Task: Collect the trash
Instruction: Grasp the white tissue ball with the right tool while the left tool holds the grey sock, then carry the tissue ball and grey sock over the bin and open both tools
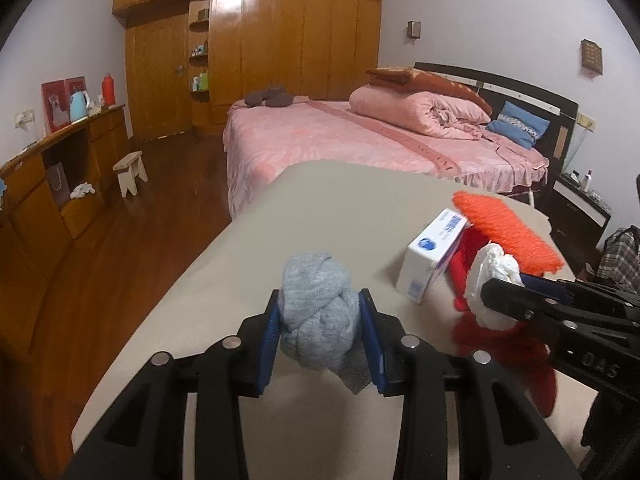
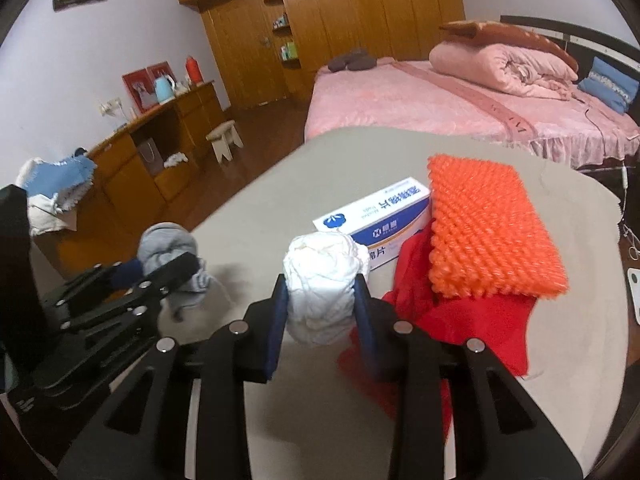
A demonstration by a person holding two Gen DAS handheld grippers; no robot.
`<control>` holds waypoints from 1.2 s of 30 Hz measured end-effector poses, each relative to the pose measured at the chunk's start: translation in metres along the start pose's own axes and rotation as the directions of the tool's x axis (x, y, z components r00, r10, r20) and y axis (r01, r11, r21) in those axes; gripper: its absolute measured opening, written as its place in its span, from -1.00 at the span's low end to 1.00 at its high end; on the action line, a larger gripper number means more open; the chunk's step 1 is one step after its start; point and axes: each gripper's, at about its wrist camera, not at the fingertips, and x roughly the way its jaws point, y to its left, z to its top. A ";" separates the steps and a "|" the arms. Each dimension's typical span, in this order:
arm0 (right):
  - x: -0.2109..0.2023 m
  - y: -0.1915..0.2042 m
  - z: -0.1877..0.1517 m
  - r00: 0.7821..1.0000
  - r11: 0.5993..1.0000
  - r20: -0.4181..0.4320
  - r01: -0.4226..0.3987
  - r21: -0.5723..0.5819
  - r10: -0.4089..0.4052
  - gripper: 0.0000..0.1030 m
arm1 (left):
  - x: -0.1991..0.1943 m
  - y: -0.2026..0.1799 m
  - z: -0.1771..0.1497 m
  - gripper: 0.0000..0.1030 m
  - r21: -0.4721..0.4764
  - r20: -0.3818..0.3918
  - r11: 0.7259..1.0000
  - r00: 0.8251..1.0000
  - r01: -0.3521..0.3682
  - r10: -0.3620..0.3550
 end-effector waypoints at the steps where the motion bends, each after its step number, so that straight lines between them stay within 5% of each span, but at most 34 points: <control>1: -0.005 0.000 0.001 1.000 1.000 0.007 0.002 -0.001 -0.002 -0.40 | -0.003 -0.003 0.001 -0.27 0.003 0.004 1.000 1.000 0.003 -0.003; 20: -0.109 -0.065 -0.009 0.983 0.986 0.103 0.142 0.089 -0.151 -0.40 | -0.041 -0.090 0.022 -0.27 0.097 0.050 0.979 0.982 0.179 -0.185; 36: -0.188 -0.137 -0.050 0.934 0.928 0.129 0.302 0.216 -0.334 -0.39 | -0.059 -0.195 0.027 -0.27 0.199 0.043 0.912 0.927 0.358 -0.373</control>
